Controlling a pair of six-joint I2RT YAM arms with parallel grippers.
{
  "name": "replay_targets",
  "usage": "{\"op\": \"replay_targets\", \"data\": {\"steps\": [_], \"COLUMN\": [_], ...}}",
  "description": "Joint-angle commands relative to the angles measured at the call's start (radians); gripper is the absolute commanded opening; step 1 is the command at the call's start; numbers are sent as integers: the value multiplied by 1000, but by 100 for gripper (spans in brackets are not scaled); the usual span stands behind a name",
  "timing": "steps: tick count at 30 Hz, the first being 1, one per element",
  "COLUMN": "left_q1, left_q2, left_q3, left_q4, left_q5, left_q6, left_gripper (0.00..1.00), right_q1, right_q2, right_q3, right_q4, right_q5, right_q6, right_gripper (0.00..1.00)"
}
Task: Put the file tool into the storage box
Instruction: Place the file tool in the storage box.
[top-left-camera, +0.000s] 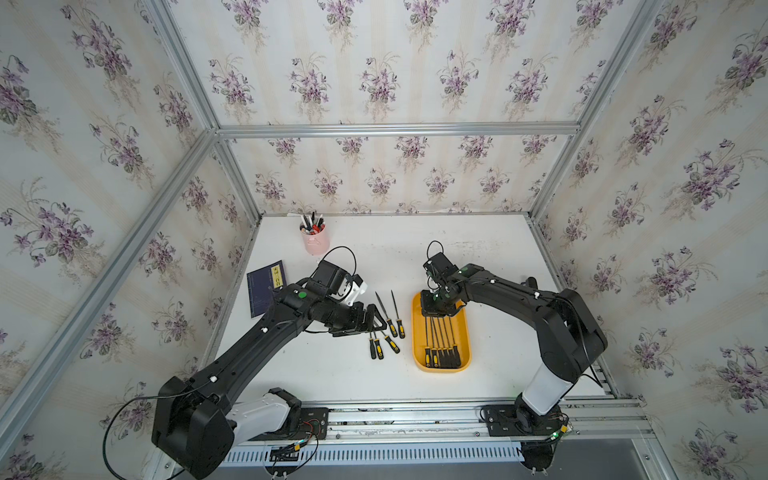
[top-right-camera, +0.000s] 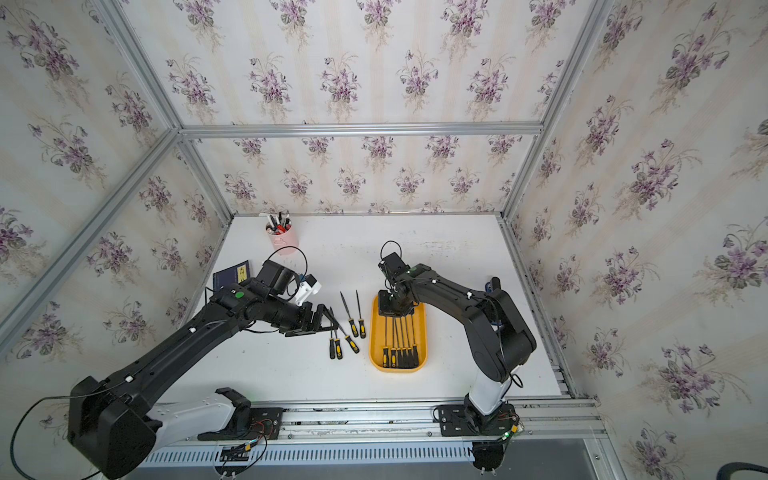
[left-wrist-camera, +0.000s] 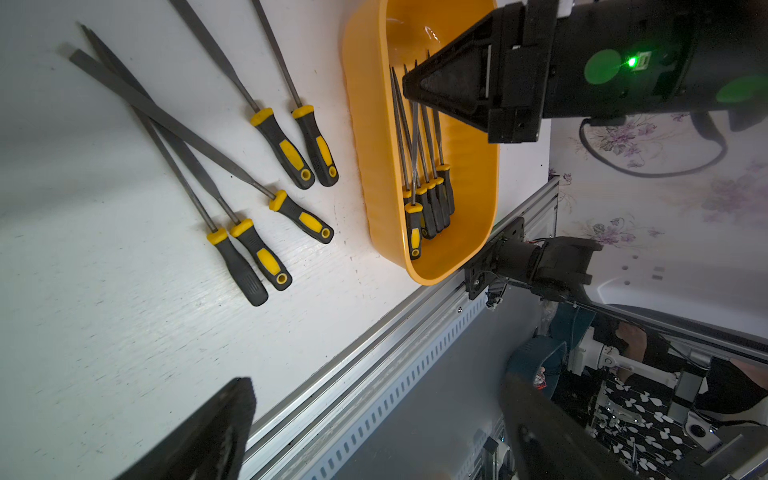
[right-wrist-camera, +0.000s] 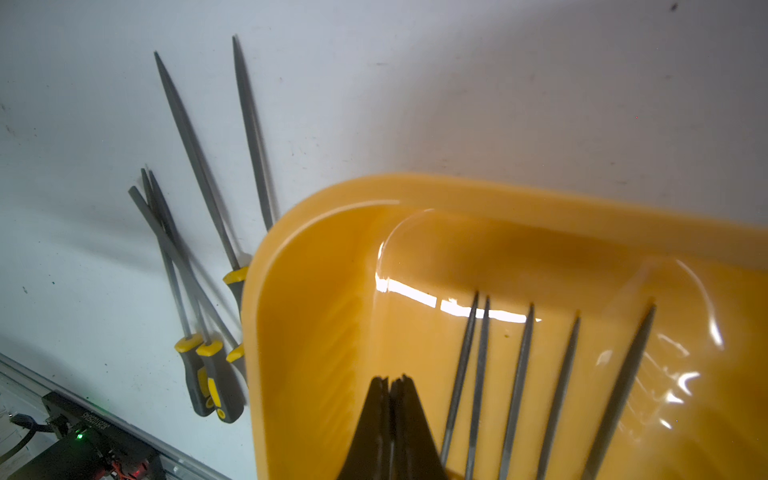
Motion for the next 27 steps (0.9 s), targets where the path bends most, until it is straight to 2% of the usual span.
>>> {"op": "replay_targets", "data": {"steps": [1, 20, 23, 27], "left_q1": [3, 14, 17, 20], "left_q2": [7, 29, 29, 32], "left_q3": [-1, -25, -31, -35], "left_q4": [-6, 5, 7, 10], "left_q5": [2, 4, 5, 6], "left_q6": [22, 40, 41, 42], "left_gripper": [96, 97, 96, 96], "right_q1": [-1, -1, -1, -1], "right_q2": [6, 35, 35, 34], "right_q3": [-11, -33, -30, -24], "right_q4": [18, 39, 36, 33], "right_q5": [3, 7, 9, 10], "right_q6": [12, 10, 10, 9], "right_gripper": [0, 0, 3, 11]}}
